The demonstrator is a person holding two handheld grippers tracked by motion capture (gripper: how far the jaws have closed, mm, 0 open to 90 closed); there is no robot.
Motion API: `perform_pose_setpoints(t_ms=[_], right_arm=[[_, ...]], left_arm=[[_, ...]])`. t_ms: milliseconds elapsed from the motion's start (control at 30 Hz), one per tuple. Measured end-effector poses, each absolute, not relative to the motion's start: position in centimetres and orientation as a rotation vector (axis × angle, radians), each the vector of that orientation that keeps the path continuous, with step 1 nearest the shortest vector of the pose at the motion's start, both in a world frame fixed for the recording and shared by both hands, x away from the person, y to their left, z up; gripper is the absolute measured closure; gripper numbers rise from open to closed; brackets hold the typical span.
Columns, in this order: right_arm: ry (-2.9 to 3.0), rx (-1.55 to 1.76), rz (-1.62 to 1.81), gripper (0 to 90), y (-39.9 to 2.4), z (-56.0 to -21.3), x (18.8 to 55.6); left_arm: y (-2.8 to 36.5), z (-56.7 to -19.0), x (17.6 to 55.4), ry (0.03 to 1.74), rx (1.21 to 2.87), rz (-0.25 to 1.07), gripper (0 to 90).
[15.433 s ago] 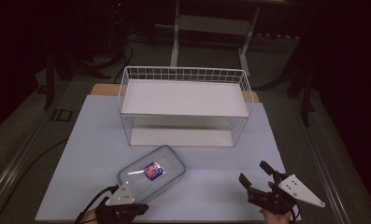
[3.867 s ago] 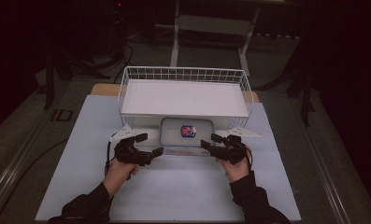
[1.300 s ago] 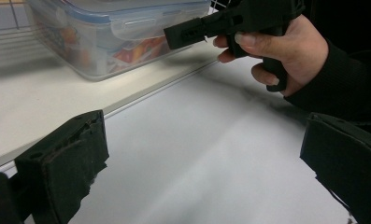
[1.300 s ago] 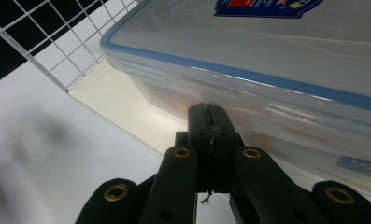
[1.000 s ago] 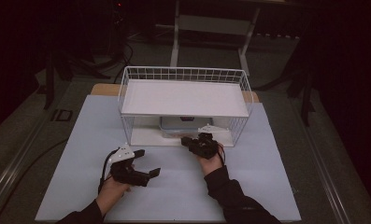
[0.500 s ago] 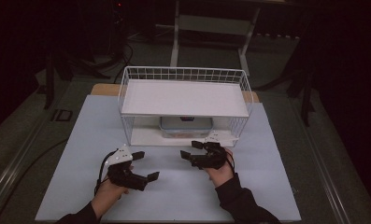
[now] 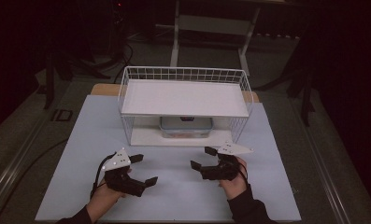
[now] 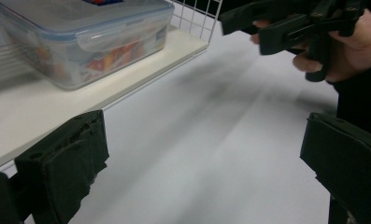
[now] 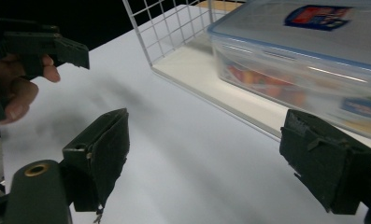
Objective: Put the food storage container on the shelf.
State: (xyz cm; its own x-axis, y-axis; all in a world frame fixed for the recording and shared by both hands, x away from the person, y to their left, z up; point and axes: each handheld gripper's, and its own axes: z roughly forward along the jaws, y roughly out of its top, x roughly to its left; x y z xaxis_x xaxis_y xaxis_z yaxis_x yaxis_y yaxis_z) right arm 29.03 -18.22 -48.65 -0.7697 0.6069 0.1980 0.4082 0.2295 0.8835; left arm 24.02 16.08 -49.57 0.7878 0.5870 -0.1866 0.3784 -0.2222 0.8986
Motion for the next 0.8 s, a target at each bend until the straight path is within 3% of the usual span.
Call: perform_pose_setpoints(t_ms=[400,800], right_arm=[[2.198,0.999,1.56,16.6,-22.4,-48.2,24.9],[2.21,1.001,1.495,16.6,-25.4,-48.7,23.2]], left_arm=[[17.7,-49.3,23.4,0.752,1.828,0.247,0.7],[18.6,-49.5,22.8,0.763,1.828,0.261,0.7]])
